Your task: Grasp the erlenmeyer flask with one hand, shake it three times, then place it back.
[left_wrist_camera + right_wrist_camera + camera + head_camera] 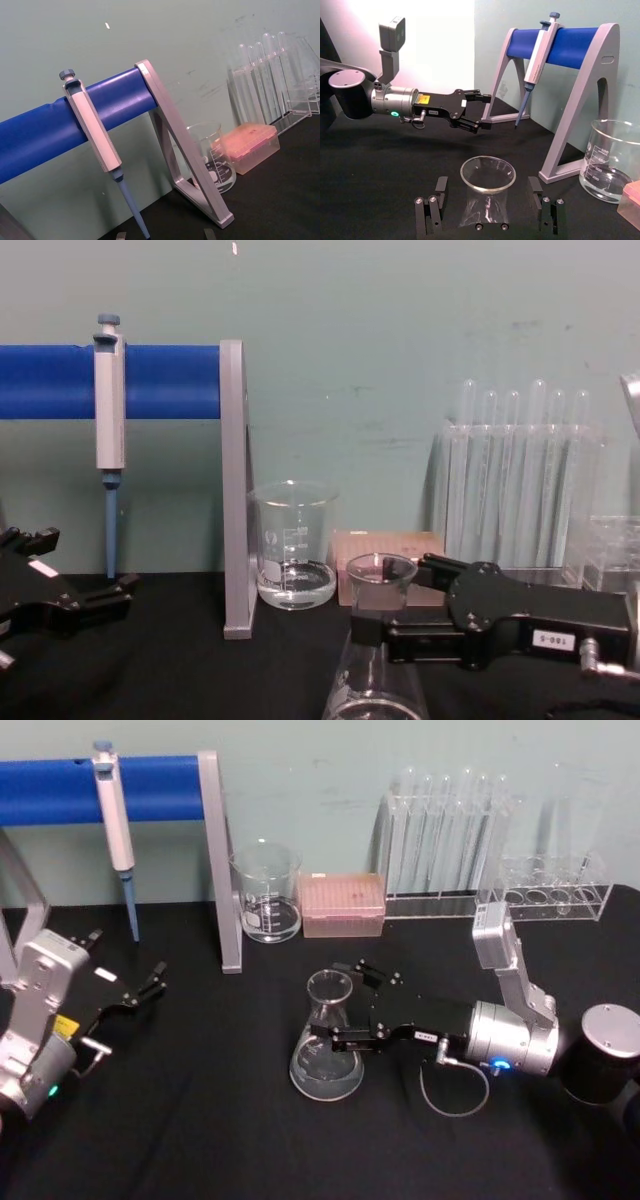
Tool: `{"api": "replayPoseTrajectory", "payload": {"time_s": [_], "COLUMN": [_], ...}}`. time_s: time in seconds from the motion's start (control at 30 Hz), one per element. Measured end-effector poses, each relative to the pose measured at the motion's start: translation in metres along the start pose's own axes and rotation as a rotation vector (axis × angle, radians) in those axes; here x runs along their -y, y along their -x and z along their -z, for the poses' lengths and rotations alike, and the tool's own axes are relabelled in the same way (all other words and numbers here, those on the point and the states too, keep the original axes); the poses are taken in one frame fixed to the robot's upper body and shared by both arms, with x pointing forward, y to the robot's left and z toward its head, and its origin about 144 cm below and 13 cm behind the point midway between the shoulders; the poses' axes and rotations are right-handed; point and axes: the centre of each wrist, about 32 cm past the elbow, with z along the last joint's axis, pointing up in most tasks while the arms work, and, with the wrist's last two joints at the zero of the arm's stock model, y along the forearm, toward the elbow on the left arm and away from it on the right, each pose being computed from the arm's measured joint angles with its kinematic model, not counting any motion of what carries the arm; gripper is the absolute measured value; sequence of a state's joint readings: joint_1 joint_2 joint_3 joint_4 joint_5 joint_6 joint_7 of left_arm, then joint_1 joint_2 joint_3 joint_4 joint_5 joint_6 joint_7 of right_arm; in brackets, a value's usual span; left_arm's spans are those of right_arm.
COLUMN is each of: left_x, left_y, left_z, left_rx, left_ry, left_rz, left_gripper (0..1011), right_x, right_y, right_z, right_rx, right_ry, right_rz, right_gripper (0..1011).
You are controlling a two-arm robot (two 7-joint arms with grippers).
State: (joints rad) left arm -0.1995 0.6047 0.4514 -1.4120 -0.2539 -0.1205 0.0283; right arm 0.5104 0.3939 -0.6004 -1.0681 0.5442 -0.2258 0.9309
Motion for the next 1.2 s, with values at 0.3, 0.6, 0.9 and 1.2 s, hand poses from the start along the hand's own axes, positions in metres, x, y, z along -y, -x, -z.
{"api": "replayPoseTrajectory", "payload": {"time_s": [0.3,0.6,0.9,1.2], "left_x": [0.0,0.0,0.0,0.0], "left_y": [0.0,0.0,0.0,0.0], "left_z": [0.0,0.0,0.0,0.0], "left_rx": [0.0,0.0,0.0,0.0], "left_ry": [0.0,0.0,0.0,0.0], "left_rz": [0.0,0.0,0.0,0.0], "left_gripper": [1001,1001,1001,1001], "right_x": [-0.0038,-0.0054,-0.0057,-0.0057], "right_y": [-0.0016,-0.0014,-0.0002,0.0], "right_z": [0.0,0.0003,-0.0002,0.0001], "right_rx": [0.001,0.001,0.005,0.003], "right_ry": [-0.006,-0.004,0.006,0.006], "right_rz": [-0.01,-0.016,-0.005,-0.007], "right_gripper": [1000,1000,1000,1000]}}
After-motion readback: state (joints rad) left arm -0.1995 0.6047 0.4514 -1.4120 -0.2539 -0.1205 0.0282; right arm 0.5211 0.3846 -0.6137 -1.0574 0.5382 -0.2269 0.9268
